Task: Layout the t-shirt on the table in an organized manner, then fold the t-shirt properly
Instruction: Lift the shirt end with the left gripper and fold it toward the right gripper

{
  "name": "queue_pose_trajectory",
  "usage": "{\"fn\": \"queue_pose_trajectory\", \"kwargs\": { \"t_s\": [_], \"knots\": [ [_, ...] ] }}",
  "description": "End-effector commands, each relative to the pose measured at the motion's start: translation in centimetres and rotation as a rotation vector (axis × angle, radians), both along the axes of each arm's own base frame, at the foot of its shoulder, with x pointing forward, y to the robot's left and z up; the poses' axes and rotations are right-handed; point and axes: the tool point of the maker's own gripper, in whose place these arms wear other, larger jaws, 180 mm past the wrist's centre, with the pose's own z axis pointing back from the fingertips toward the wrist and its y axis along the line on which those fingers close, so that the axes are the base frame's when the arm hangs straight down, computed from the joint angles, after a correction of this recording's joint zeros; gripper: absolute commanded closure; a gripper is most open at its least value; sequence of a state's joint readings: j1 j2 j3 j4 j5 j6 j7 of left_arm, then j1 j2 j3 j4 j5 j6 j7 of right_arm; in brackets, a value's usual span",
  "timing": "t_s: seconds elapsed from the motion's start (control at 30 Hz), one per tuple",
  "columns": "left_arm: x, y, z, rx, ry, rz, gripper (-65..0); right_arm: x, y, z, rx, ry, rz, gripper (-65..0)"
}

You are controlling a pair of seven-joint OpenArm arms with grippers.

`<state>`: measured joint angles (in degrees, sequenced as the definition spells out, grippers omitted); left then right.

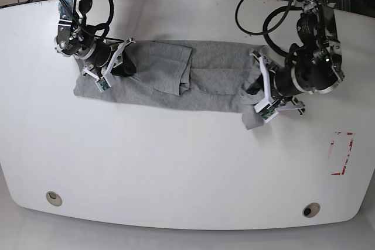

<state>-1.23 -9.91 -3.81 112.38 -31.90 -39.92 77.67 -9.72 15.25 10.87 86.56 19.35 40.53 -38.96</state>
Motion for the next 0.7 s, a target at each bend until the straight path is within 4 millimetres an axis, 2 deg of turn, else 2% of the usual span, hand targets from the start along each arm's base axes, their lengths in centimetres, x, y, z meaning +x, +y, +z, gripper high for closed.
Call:
{"fn": "queue_pose_trajectory", "kwargs": {
  "t_s": [0.0,0.2,0.43,0.67],
  "knots": [
    [0.8,-2.5,1.2,-0.051,-0.037,-0.047,-4.7,-1.9,-1.6,-1.9,-0.104,0.099,0.019,-8.7],
    [0.9,-6.6,1.3,-0.135,-0.020,-0.098,-9.6,-1.9,-1.6,-1.8,-0.103,0.099,0.019,-8.7],
    [0.8,-8.5,-0.1,-0.129,0.029,-0.106,-9.9,-1.8,-1.5,-1.8,-0.101,0.097,0.019,-8.7],
    [0.5,-9.5,-0.3,-0.114,0.032,-0.145,-10.3,-1.7,-1.5,-1.8,-0.102,0.095,0.019,-8.7]
  ]
}}
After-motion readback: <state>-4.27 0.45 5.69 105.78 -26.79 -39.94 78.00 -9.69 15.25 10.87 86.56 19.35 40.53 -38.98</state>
